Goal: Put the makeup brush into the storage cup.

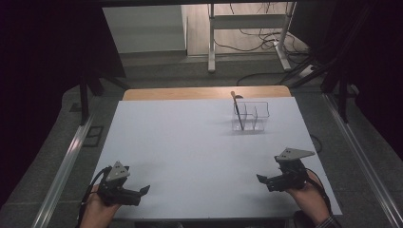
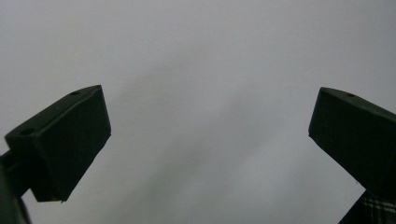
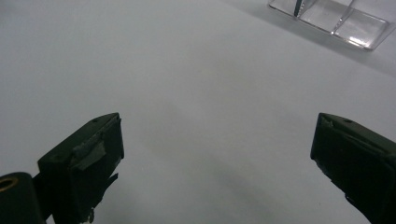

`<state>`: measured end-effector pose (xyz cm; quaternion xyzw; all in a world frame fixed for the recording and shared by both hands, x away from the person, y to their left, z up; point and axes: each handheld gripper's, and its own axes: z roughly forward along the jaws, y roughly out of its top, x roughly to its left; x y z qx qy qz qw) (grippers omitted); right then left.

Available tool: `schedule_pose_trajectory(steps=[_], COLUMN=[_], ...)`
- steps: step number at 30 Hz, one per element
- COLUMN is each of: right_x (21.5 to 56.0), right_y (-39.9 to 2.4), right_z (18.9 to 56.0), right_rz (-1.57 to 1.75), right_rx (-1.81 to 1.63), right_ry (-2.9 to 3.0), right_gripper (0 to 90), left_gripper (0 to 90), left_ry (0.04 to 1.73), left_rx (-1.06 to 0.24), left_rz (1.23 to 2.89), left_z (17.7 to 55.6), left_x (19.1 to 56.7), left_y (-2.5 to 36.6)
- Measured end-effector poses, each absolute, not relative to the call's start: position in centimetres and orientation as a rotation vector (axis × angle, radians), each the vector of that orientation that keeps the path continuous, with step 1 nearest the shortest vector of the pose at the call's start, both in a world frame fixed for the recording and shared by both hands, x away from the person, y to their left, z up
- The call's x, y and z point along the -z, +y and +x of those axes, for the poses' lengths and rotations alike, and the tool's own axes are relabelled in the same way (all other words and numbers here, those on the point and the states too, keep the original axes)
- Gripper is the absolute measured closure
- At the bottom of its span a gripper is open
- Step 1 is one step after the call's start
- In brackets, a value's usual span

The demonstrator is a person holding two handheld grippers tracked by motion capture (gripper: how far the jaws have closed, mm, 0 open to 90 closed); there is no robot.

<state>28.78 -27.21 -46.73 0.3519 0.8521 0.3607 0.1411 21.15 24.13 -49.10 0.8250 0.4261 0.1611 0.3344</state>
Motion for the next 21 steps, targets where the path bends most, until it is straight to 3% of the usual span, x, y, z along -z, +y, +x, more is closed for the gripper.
schedule_pose_trajectory(steps=[21], right_x=[47.1], right_y=[-28.6], right_z=[28.0], right_rz=[1.065], right_rx=[-1.017], right_ry=[2.458], right_gripper=[2.4], left_gripper=[0.0], left_ry=[1.112], left_rx=[-0.422], left_rz=[2.156], left_z=[21.2], left_x=[49.1], left_y=[24.0])
